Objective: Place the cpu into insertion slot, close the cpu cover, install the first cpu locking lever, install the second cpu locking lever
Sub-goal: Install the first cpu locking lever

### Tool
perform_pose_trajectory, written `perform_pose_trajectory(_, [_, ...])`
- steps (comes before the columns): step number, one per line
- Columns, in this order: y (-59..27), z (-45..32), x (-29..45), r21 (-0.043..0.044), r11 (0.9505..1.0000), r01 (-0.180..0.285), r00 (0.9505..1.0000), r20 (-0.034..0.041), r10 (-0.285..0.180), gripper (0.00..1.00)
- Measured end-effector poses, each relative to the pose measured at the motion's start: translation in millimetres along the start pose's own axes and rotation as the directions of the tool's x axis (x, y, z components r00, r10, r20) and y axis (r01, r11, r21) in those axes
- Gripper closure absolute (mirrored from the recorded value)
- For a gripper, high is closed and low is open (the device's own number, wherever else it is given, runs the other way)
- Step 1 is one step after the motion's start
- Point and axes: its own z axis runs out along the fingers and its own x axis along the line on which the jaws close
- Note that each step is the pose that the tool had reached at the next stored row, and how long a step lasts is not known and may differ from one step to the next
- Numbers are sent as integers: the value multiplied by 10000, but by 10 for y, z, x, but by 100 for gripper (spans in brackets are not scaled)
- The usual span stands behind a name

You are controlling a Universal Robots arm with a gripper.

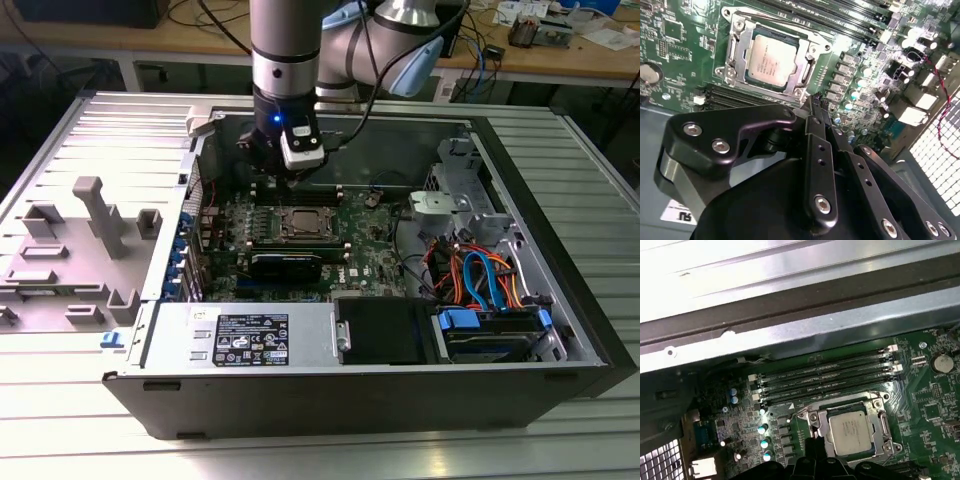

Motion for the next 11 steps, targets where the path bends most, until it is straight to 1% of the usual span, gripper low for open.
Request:
perform_pose_trajectory(1, [-12, 1, 61, 10, 9995, 319, 9995, -9, -319, 89])
perform_pose_trajectory(2, [-24, 2, 123, 14, 9991, 426, 9991, -12, -426, 89])
perform_pose_trajectory(5, [-30, 3, 157, 15, 9986, 538, 9986, -14, -538, 89])
perform_pose_trajectory(8, [-33, -2, 165, 21, 9978, 666, 9978, -11, -666, 89])
perform_pose_trajectory(11, [-30, -42, 169, 18, 9972, 742, 9972, 11, -742, 89])
